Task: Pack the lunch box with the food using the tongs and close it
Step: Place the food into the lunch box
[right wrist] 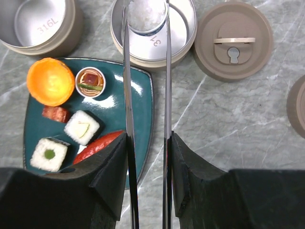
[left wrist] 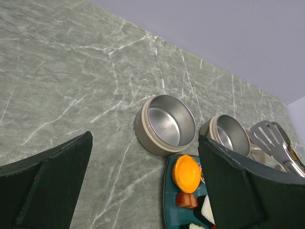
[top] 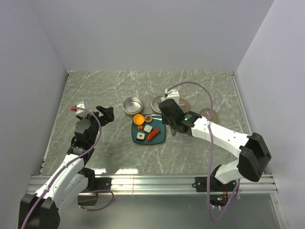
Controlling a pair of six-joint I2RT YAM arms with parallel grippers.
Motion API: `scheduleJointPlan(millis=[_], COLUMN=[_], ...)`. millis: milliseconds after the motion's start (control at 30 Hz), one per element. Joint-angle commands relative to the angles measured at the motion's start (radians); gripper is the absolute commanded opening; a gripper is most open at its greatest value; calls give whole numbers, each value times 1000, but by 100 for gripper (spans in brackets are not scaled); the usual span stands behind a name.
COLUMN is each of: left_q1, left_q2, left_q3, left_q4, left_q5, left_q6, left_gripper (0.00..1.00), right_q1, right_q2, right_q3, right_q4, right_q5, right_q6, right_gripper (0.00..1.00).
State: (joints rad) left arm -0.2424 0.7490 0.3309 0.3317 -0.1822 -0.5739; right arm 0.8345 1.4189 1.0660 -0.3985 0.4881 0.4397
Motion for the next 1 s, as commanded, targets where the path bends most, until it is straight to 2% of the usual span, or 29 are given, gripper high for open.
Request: scheduleJointPlan(millis=[0, 200, 400, 700, 967], left_q1=[5, 5, 5, 5, 5], left_q2=[4, 10, 13, 24, 33], left_q3=[-4, -3, -3, -3, 3], left_q4=[43, 43, 44, 47, 44], left_q5=[12, 12, 12, 12, 10], left_q6=[-15, -15, -15, -15, -15], left_gripper=[99, 99, 100, 99, 99], right_q1=[-17, -38, -52, -34, 74], right_q2=[21, 48, 52, -14, -129], right_q3=[55, 66, 69, 0, -144], right_q4=[79, 105, 116, 113, 141], right_q5=[-9, -11, -17, -29, -112], right_q6=[-38, -55, -62, -36, 5], right_gripper=[40, 53, 59, 57, 57])
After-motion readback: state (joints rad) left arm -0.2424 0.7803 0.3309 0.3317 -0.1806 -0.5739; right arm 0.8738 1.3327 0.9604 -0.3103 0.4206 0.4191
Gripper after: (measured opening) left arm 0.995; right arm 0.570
